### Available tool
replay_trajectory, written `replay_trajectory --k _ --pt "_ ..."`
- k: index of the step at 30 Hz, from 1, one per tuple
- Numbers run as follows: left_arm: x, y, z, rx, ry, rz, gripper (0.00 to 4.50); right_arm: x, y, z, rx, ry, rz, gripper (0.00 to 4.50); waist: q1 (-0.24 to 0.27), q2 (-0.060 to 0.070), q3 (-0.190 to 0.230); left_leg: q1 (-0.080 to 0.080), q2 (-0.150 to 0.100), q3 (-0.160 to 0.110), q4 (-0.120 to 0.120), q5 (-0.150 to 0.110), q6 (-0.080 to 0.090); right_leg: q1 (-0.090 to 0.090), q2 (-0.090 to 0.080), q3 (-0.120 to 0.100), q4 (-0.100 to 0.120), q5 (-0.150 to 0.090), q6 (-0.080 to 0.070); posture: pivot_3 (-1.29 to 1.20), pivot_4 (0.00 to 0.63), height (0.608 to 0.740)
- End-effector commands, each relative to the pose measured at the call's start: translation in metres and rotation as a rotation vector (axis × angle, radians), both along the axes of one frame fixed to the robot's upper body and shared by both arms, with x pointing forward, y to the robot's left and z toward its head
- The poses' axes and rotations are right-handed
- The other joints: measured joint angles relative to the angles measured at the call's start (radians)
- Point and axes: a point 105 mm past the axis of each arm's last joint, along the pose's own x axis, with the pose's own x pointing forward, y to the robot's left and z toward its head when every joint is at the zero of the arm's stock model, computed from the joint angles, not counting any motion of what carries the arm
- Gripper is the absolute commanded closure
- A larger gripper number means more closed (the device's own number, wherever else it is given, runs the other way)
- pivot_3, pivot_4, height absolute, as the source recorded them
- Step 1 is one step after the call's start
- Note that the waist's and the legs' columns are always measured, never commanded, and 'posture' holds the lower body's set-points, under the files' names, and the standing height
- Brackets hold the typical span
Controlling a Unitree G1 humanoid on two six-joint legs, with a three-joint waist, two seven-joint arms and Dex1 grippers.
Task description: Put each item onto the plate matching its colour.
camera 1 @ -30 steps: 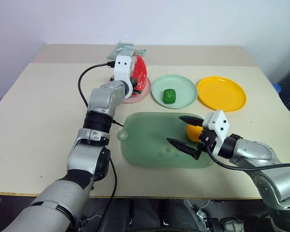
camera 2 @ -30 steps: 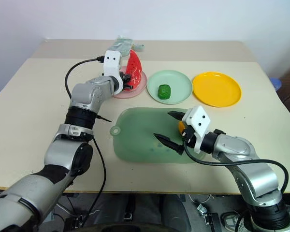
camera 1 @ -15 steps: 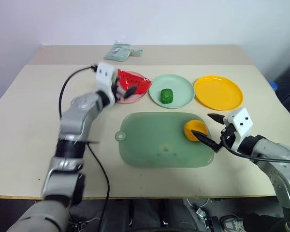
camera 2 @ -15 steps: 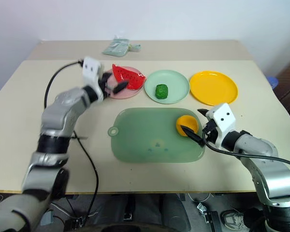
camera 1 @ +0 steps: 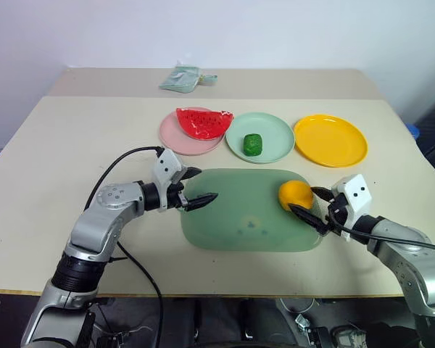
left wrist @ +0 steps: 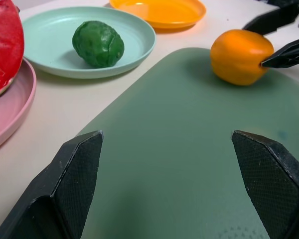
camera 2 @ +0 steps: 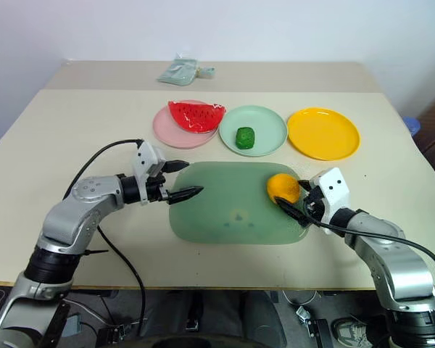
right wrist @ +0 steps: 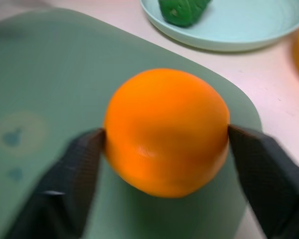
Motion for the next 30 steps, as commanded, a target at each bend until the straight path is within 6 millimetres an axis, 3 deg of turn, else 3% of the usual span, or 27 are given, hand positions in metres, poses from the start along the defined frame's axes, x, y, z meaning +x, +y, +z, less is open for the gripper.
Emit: replay_trajectory --k 1,5,8,13,17,19,21,25,30 --pt "-0.003 -0.004 0.01 -0.015 -0.038 -0.01 0.25 0.002 0.001 0.008 -0.019 -0.046 0.005 1.75 0.0 0.0 0.0 0.0 0.0 0.0 0.0 0.0 0.0 0.0 0.0 0.0 0.0 0.0 0.0 0.0 0.15 0.74" --pt "-0.001 0.0 0.008 -0.013 -0.039 0.012 0.25 0.015 0.004 0.037 -0.013 -0.183 0.001 1.75 -0.001 0.0 0.0 0.0 0.0 0.0 0.0 0.0 0.0 0.0 0.0 0.0 0.0 0.0 0.0 0.0 0.15 0.74" --pt "0.004 0.008 0.007 -0.012 -0.047 0.063 0.25 0.054 -0.01 0.066 -0.049 -0.306 -0.152 1.75 -0.013 0.001 0.0 0.0 0.0 0.0 0.0 0.0 0.0 0.0 0.0 0.0 0.001 0.0 0.0 0.0 0.15 0.74" --pt "0.007 0.011 0.008 -0.028 -0.05 0.097 0.25 0.113 -0.047 0.062 -0.128 -0.287 -0.389 1.75 -0.017 0.0 0.0 0.0 0.0 0.0 0.0 0.003 -0.005 0.0 0.0 -0.001 0.001 0.0 0.0 0.0 0.15 0.74" --pt "0.006 0.014 0.005 -0.026 -0.048 0.126 0.25 0.138 -0.061 0.049 -0.134 -0.24 -0.466 1.75 -0.023 0.001 0.001 -0.001 0.0 0.001 0.0 0.003 -0.005 -0.001 0.0 0.0 0.0 0.0 0.0 0.0 0.15 0.74" --pt "0.006 0.016 0.005 -0.034 -0.051 0.147 0.25 0.145 -0.069 0.048 -0.114 -0.232 -0.5 0.77 -0.025 0.002 0.001 -0.001 0.0 0.002 -0.001 0.003 -0.005 -0.002 0.0 0.0 0.0 0.0 0.0 0.0 0.15 0.74" --pt "0.005 0.021 0.007 -0.045 -0.06 0.179 0.25 0.147 -0.078 0.056 -0.105 -0.273 -0.536 0.03 -0.027 0.002 0.001 -0.001 0.0 0.002 -0.001 0.003 -0.005 -0.003 0.0 0.001 0.001 0.0 0.0 0.0 0.15 0.74" --pt "0.009 0.045 0.008 -0.062 -0.091 0.307 0.25 0.134 -0.082 0.078 -0.091 -0.396 -0.472 0.03 -0.024 0.002 0.001 -0.001 0.0 0.002 -0.001 0.003 -0.005 -0.003 0.0 0.001 0.0 0.0 0.0 0.0 0.15 0.74" --pt "0.015 0.118 0.0 -0.058 -0.109 0.6 0.25 0.076 -0.064 0.071 -0.076 -0.354 -0.175 0.03 -0.017 0.002 0.001 -0.002 0.0 0.001 -0.001 0.003 -0.005 -0.002 0.0 0.0 0.0 0.0 0.0 0.0 0.15 0.74"
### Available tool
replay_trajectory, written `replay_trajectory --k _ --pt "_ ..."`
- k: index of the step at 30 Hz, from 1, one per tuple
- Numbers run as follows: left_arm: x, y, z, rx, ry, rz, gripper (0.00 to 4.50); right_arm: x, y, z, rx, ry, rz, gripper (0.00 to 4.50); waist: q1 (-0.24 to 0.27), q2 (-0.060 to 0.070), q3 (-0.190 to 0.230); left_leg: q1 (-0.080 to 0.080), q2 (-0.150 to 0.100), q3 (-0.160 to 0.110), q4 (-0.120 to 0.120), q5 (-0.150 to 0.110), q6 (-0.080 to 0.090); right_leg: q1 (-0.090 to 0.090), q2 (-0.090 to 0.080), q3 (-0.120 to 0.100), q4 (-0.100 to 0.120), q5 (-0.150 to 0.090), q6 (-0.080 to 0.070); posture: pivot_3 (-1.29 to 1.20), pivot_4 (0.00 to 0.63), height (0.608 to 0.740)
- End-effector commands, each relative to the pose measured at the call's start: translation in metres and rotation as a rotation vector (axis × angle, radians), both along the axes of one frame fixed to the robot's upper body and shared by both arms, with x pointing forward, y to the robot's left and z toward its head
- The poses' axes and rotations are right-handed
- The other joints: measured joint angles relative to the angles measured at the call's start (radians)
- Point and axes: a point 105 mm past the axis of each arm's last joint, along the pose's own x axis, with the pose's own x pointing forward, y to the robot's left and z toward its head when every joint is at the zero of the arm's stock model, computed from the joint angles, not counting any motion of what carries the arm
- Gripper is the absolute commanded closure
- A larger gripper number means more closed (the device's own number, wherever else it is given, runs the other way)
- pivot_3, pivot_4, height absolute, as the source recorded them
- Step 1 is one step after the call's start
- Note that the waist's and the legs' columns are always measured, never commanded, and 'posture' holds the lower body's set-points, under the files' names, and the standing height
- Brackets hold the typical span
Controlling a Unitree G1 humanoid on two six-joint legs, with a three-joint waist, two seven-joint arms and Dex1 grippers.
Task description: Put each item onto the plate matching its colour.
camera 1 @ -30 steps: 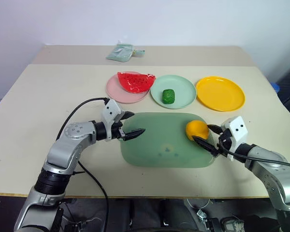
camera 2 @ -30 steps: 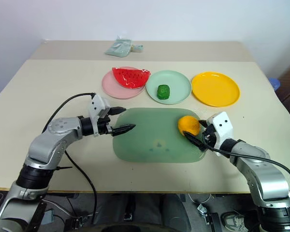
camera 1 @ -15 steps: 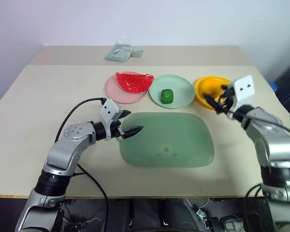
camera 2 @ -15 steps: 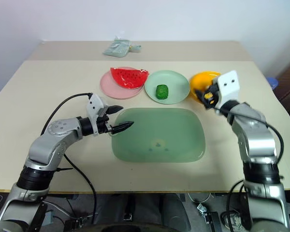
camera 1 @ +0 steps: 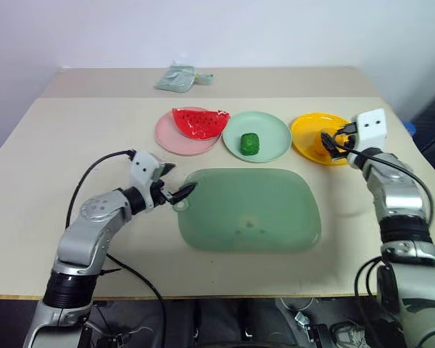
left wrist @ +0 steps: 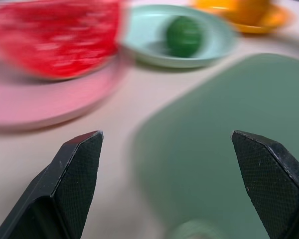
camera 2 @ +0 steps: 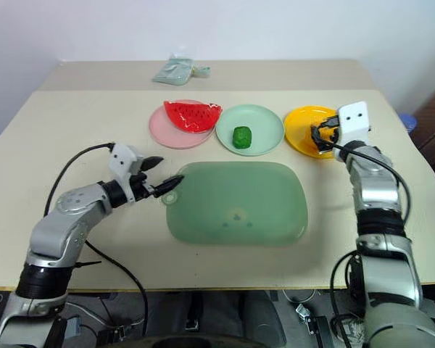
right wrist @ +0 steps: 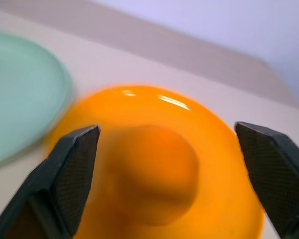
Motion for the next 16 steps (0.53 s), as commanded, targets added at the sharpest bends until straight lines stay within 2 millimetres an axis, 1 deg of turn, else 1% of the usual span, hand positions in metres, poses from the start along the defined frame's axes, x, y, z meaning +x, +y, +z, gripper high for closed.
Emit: replay_trajectory --k 1,2,4,6,7,9,11,13,16 --pt "-0.002 0.056 0.004 0.023 -0.05 0.186 0.25 -0.043 0.018 0.011 0.005 0.014 0.219 0.03 -0.002 0.0 0.0 0.0 0.0 0.0 0.0 0.0 0.001 0.0 0.0 0.0 0.0 0.0 0.0 0.0 0.15 0.74" --pt "-0.005 0.064 0.002 0.038 -0.049 0.205 0.25 -0.052 0.019 0.007 0.012 0.045 0.25 0.03 -0.004 0.0 0.0 0.0 0.0 0.0 -0.001 -0.002 0.004 0.0 0.0 0.0 0.0 0.0 0.0 0.0 0.15 0.74" --pt "-0.012 0.083 -0.005 0.092 -0.033 0.234 0.25 -0.07 0.017 -0.001 0.016 0.087 0.27 0.03 -0.008 0.0 0.0 0.001 0.0 0.0 -0.001 -0.003 0.005 0.001 0.0 0.001 -0.001 0.0 0.0 0.0 0.15 0.74" --pt "-0.018 0.093 -0.01 0.136 -0.021 0.244 0.25 -0.081 0.013 -0.007 0.041 0.13 0.281 0.03 -0.007 0.0 0.0 0.003 0.0 0.0 -0.002 -0.003 0.005 0.001 -0.001 0.001 -0.001 0.0 0.0 0.0 0.15 0.74" --pt "-0.021 0.098 -0.011 0.146 -0.018 0.246 0.25 -0.088 0.013 -0.014 0.048 0.161 0.286 0.03 -0.006 0.0 0.0 0.004 0.0 0.0 -0.002 -0.003 0.005 0.002 -0.001 0.001 -0.001 0.0 0.0 0.0 0.15 0.74" --pt "-0.025 0.102 -0.013 0.151 -0.017 0.247 0.25 -0.094 0.012 -0.021 0.051 0.199 0.288 0.03 -0.004 0.0 0.0 0.006 0.0 0.0 -0.004 -0.003 0.005 0.004 -0.001 0.001 -0.001 0.0 0.0 0.0 0.15 0.74" --pt "-0.027 0.103 -0.015 0.146 -0.014 0.249 0.25 -0.096 0.009 -0.026 0.044 0.212 0.274 0.03 -0.003 0.0 0.0 0.009 0.0 0.0 -0.006 -0.003 0.005 0.007 -0.003 0.001 -0.003 0.0 0.0 0.0 0.15 0.74" --pt "-0.028 0.101 -0.018 0.14 -0.01 0.254 0.25 -0.097 0.009 -0.027 0.046 0.216 0.272 0.03 -0.005 0.0 0.0 0.011 -0.001 0.001 -0.008 -0.003 0.005 0.007 -0.004 0.001 -0.003 0.0 0.0 0.0 0.15 0.74" --pt "-0.028 0.096 -0.021 0.12 -0.008 0.264 0.25 -0.092 0.013 -0.025 0.05 0.211 0.287 0.03 -0.005 0.0 0.0 0.014 -0.001 0.002 -0.011 -0.003 0.005 0.009 -0.004 0.001 -0.004 0.0 -0.001 0.0 0.15 0.74"
